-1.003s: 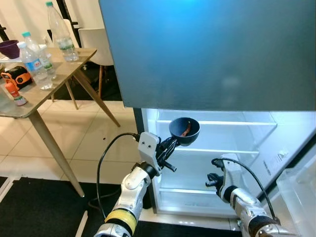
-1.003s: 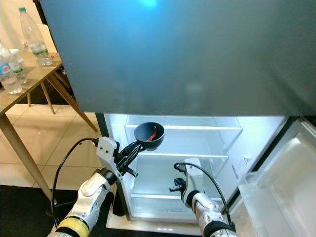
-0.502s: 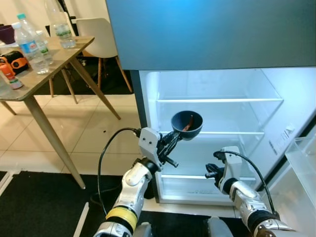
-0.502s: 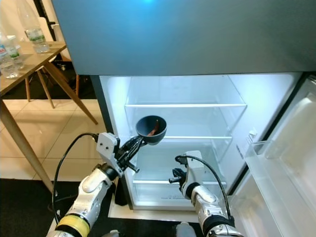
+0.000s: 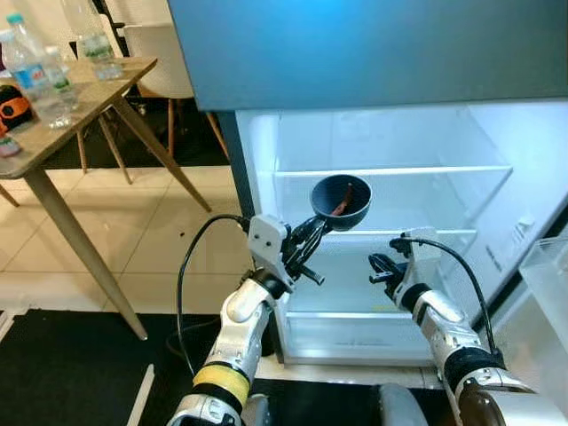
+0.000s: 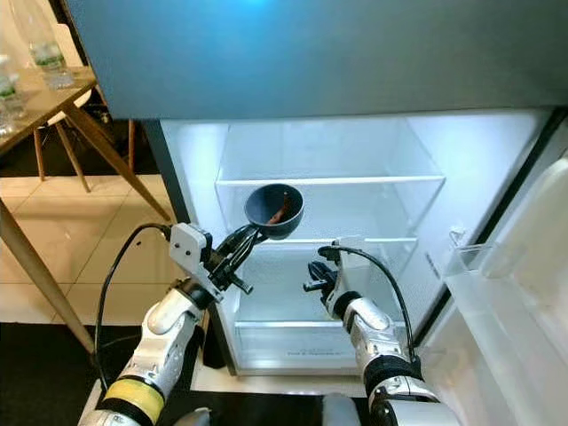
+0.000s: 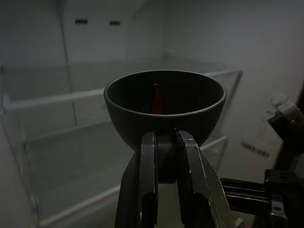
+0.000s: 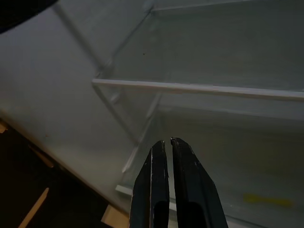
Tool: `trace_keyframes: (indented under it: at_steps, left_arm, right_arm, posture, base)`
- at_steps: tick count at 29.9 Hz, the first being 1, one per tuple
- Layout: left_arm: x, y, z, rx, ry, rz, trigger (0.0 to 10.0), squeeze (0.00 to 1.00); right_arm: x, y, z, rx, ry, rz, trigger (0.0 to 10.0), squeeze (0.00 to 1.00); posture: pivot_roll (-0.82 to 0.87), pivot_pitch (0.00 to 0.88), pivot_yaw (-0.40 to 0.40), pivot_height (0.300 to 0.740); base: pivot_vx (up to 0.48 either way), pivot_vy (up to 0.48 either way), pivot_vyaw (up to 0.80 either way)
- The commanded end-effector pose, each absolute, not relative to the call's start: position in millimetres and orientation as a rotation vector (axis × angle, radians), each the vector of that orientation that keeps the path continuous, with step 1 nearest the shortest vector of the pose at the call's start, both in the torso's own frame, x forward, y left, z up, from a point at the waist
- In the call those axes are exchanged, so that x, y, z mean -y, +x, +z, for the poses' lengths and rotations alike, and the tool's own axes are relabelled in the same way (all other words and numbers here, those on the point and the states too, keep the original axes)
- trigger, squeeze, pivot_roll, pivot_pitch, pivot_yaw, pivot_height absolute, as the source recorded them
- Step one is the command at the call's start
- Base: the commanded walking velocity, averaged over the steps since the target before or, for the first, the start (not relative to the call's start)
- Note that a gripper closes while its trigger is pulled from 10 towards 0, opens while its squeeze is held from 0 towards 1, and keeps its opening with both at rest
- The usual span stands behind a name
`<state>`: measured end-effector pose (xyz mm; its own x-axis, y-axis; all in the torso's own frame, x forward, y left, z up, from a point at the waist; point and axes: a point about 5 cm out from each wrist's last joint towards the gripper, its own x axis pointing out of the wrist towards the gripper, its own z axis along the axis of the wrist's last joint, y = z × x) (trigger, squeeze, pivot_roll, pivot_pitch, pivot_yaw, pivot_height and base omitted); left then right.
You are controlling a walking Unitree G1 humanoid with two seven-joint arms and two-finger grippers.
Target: Restocking fridge
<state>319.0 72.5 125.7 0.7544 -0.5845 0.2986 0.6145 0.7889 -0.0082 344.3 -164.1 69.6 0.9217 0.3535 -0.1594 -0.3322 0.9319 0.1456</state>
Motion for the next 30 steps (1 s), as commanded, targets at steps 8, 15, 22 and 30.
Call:
trace_keyframes:
  at_steps: [8,15,22,30]
  left_arm:
    - [-70.9,317.8,131.1,0.304,-0.121,-0.654,10.0,0.0]
    - [-69.1,317.3,141.0,0.337,-0.121,-0.666,10.0,0.0]
    - [-71.4,317.4,153.5,0.384,-0.119,-0.653,10.0,0.0]
    - [-73.2,319.0,173.2,0.45,-0.124,-0.626,10.0,0.0]
  right_arm:
    - [163.8,350.2,83.4,-0.106,0.139,0.358,10.0,0.0]
    - [169.0,354.7,99.1,-0.019,0.168,0.375,10.0,0.0]
    - [178.7,357.3,117.7,0.061,0.146,0.436,10.0,0.0]
    - [186.5,362.2,144.3,0.177,0.141,0.442,10.0,0.0]
  posture:
    - [-0.06,0.059,0.047,0.551]
    - [-0.06,0.061,0.054,0.551]
    - [-0.06,0.065,0.056,0.551]
    - [-0.06,0.069,0.054,0.551]
  base:
    - [0.0,0.0,0.0]
    - [0.0,0.0,0.0]
    - [0.0,0.0,0.0]
    - [0.0,0.0,0.0]
